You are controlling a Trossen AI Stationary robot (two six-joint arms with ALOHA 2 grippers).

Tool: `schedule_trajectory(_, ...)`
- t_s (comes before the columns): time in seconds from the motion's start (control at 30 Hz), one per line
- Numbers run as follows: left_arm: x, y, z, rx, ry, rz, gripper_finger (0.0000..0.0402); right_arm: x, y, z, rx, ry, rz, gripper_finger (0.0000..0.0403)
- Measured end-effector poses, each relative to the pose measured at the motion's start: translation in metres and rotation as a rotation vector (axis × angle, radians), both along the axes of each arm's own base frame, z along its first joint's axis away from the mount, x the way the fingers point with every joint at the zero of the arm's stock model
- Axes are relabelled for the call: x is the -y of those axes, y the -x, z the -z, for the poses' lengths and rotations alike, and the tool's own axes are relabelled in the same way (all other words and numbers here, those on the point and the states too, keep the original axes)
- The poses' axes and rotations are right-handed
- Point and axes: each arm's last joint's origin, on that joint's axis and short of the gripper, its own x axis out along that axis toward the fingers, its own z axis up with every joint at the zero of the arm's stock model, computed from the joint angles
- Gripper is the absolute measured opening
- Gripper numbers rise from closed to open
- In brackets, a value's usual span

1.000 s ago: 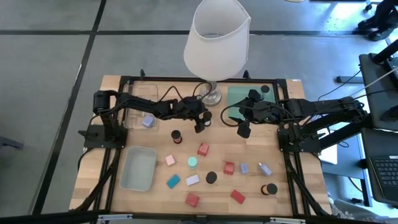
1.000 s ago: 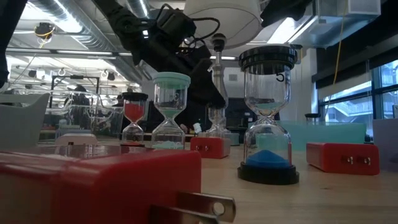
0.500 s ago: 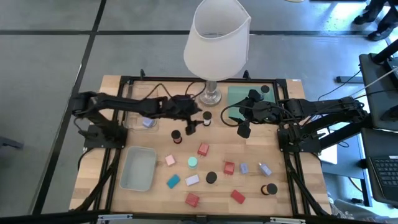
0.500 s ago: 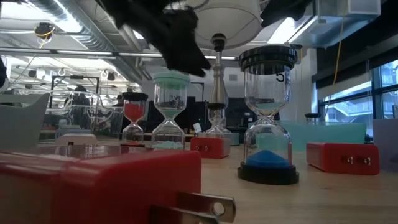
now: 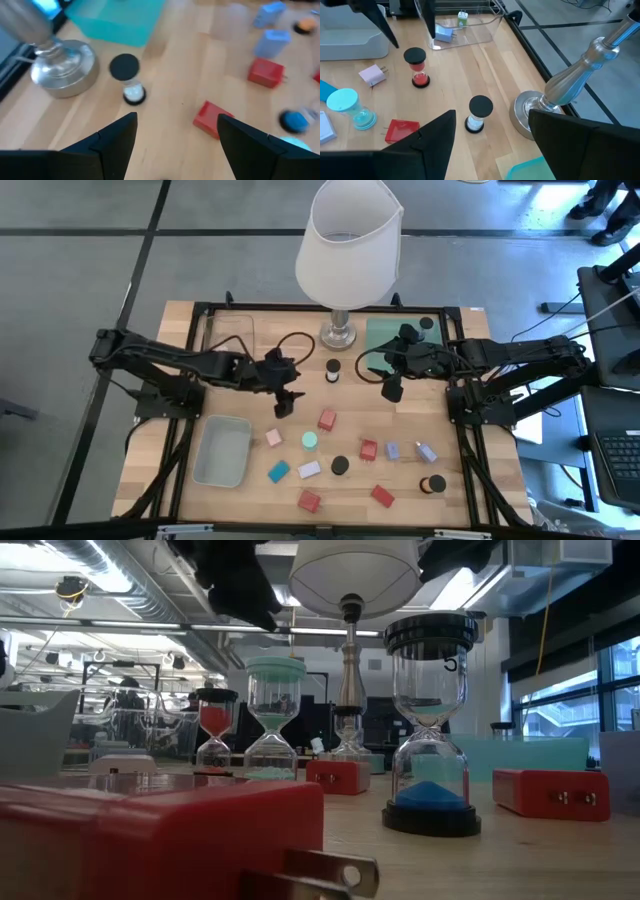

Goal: Pick & Place Office items
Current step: Put the red hourglass into the green bin

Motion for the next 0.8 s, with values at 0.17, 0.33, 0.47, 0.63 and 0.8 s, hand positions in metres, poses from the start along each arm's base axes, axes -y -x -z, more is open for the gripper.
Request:
schedule_trajectory(0.17, 0.013, 0.001, 0.005, -0.002, 0.087, -0.063, 0.0282, 0.0, 0.0, 0.0, -0.001, 0.0, 0.0, 0.0253)
schedule_trajectory(0.33, 0.035, 0.004, 0.009, -0.016, 0.111, -0.036, 0.0288, 0.0, 0.0, 0.0, 0.002, 0.0, 0.0, 0.0253)
schedule_trajectory(0.47, 0.049, 0.005, 0.013, -0.024, 0.08, -0.029, 0.03, 0.0, 0.0, 0.0, 0.003, 0.0, 0.0, 0.0253)
schedule_trajectory(0.63, 0.06, 0.008, 0.023, -0.078, 0.006, -0.058, 0.0333, 0.0, 0.0, 0.0, 0.003, 0.0, 0.0, 0.0253)
schedule_trajectory(0.8, 0.06, 0.01, 0.03, -0.112, -0.051, -0.109, 0.0368, 0.0, -0.001, 0.0, 0.005, -0.012, -0.014, 0.0253)
